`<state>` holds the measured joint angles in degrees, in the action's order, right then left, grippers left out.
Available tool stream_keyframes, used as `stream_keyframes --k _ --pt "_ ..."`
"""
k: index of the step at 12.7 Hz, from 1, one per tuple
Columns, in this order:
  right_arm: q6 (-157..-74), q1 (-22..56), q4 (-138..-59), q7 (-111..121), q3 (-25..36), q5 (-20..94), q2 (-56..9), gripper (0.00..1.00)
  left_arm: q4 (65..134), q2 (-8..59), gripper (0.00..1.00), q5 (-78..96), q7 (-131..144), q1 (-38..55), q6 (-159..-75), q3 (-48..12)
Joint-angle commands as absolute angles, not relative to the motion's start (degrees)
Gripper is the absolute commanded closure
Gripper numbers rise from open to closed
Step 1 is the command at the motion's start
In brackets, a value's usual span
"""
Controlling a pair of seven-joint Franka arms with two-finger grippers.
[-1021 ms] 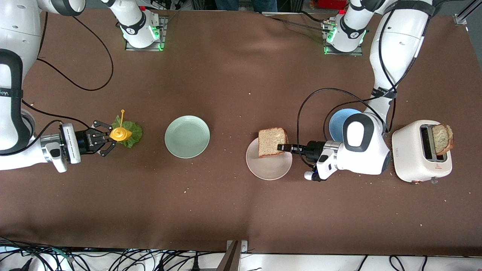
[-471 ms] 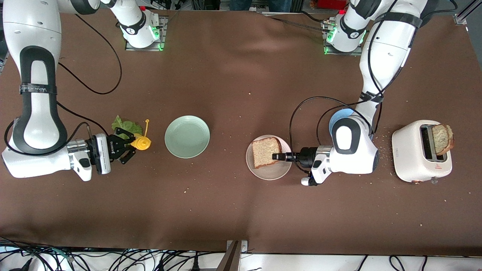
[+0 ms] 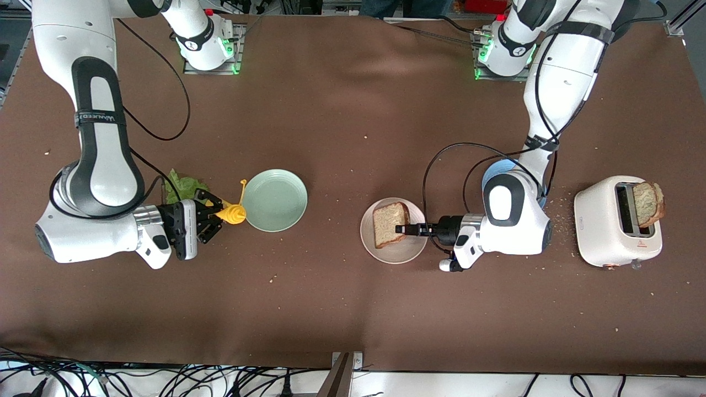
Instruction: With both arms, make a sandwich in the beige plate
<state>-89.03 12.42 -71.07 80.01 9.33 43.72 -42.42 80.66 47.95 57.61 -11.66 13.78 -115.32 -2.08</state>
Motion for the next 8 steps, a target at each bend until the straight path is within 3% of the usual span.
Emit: stream_keyframes --k 1,8 --pt "-89.91 15.54 -69.7 72.63 9.75 41.4 -42.54 1.0 80.6 47.38 0.0 50.57 -11.51 11.71 -114.97 -1.67" --pt "-96.76 28.46 -66.89 55.32 9.76 27.36 -42.54 1.0 79.98 37.2 0.0 23.7 -10.99 -2.18 -105.66 -1.67"
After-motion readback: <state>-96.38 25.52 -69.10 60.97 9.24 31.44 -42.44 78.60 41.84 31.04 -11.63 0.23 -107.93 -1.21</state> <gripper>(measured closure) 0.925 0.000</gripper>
